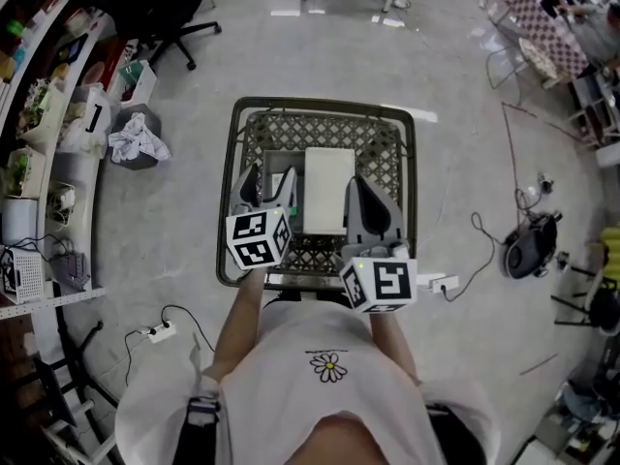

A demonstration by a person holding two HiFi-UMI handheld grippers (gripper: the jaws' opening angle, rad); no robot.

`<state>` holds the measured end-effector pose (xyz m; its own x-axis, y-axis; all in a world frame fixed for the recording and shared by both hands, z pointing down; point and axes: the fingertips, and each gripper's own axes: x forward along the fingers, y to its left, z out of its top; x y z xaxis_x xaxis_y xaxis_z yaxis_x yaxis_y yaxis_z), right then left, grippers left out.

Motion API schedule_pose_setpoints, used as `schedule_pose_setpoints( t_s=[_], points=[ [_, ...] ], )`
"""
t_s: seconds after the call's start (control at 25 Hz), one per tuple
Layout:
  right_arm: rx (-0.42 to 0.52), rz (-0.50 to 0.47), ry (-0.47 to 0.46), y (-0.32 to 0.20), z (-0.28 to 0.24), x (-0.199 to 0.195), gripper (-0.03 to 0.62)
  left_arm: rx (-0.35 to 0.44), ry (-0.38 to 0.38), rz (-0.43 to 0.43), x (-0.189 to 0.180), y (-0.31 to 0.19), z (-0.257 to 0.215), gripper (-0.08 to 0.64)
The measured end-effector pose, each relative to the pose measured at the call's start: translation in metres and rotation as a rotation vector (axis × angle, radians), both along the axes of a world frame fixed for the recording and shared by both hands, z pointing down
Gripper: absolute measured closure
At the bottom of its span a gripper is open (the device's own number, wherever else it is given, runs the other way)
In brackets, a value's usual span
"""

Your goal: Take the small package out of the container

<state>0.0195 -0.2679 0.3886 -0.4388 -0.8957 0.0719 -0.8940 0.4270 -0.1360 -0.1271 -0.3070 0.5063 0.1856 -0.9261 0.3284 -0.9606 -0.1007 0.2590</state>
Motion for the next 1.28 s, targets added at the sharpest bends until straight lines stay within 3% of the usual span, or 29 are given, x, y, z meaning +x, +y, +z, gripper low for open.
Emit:
schedule_pose_setpoints(
  t_s=[0.24,0.6,0.76,1.28],
  points=[
    [-0.037,0.014,0.015,0.002,0.011,0.008,0.560,-0.148,0.019,0.011,0.011,-0.002,0.065,0.253],
    [-0.074,0.014,0.051,0.007,0.019,0.006,0.560,-0.381,-0.046,0.043,0.019,-0.001,0.159,0.253],
    [-0.088,0.006,0.071,0.009,0.024,0.003,0.560,-0.487,-0.028,0.053,0.022,0.001,0.193,0.253],
    [-0.115,-0.005,0.100,0.016,0.034,0.002,0.560,-0.672,-0.029,-0.093,-0.003,-0.002,0.251,0.253]
  ],
)
